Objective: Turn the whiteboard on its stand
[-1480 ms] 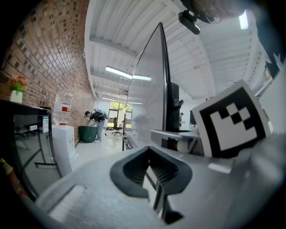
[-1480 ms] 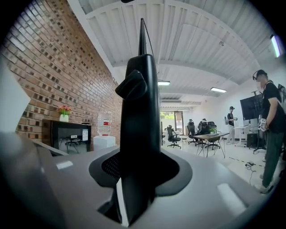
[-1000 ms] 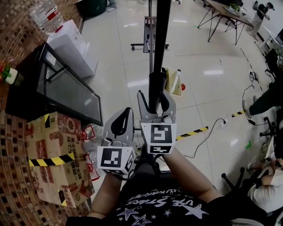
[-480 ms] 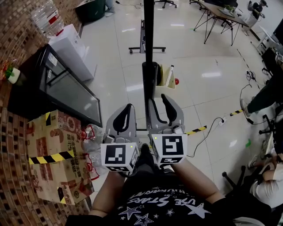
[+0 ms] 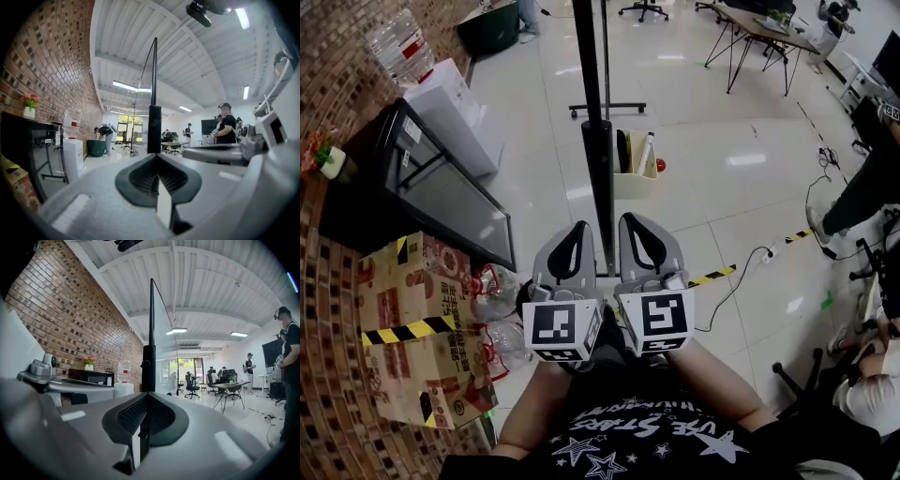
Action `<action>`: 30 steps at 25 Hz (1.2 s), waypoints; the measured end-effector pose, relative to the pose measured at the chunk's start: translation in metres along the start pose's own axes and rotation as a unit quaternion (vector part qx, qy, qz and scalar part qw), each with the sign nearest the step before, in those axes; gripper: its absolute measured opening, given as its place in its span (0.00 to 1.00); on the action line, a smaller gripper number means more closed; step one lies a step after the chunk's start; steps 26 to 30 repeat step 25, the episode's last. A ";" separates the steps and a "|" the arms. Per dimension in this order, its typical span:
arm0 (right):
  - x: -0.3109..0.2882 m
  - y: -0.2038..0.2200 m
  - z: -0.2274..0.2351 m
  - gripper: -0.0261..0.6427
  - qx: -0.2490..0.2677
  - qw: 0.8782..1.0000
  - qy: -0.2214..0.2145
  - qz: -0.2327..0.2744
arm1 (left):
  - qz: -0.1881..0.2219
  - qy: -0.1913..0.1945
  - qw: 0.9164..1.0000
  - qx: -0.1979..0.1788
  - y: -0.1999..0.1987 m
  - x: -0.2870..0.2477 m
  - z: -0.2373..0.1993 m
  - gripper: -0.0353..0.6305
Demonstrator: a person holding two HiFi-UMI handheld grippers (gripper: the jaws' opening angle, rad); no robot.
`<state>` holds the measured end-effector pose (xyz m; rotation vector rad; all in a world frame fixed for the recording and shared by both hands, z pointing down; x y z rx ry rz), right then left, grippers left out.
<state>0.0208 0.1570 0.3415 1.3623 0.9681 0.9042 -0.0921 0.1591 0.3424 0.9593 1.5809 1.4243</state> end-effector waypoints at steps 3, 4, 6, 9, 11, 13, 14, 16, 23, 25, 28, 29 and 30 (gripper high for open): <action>0.003 -0.001 0.004 0.05 0.002 1.000 -0.002 -0.005 | 0.000 0.001 1.000 0.002 0.000 -0.001 0.007 0.06; 0.005 -0.002 0.005 0.05 0.002 1.000 -0.001 -0.005 | 0.001 0.004 1.000 0.000 -0.001 -0.001 0.009 0.06; 0.007 -0.003 0.008 0.05 0.000 1.000 -0.001 -0.004 | 0.001 0.009 1.000 -0.007 -0.001 0.000 0.013 0.06; 0.012 -0.002 0.010 0.05 -0.004 1.000 -0.005 -0.006 | -0.001 0.005 1.000 -0.014 -0.001 0.002 0.011 0.06; 0.014 0.000 0.011 0.05 -0.006 1.000 -0.009 -0.010 | -0.002 0.001 1.000 -0.016 -0.001 0.003 0.009 0.06; 0.015 0.002 0.011 0.05 -0.010 1.000 -0.012 -0.015 | -0.004 -0.001 1.000 -0.016 0.000 0.005 0.009 0.06; 0.016 0.002 0.011 0.05 -0.011 1.000 -0.014 -0.016 | -0.005 0.000 1.000 -0.015 0.000 0.005 0.010 0.06; 0.017 -0.001 0.010 0.05 -0.008 1.000 -0.017 -0.013 | -0.008 0.003 1.000 -0.014 0.002 0.006 0.014 0.06; 0.017 0.000 0.003 0.05 -0.001 1.000 -0.027 -0.015 | -0.006 0.005 1.000 -0.029 0.009 0.010 0.016 0.06; 0.016 0.001 0.003 0.05 -0.002 0.999 -0.028 -0.018 | -0.004 0.006 0.999 -0.031 0.009 0.011 0.016 0.06; 0.016 0.001 0.003 0.05 -0.002 0.999 -0.028 -0.018 | -0.004 0.006 0.999 -0.031 0.009 0.011 0.016 0.06; 0.016 0.001 0.003 0.05 -0.002 0.999 -0.028 -0.018 | -0.004 0.006 0.999 -0.031 0.009 0.011 0.016 0.06; 0.016 0.001 0.003 0.05 -0.002 0.999 -0.028 -0.018 | -0.004 0.006 0.999 -0.031 0.009 0.011 0.016 0.06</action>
Point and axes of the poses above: the fingertips, and each gripper's own axes: x backward along the fingers, z to its right, y out of its underside, the point moved 7 cm from there along x, backward along the fingers, and after that the axes turned 2 degrees about -z, right-handed, at the moved point
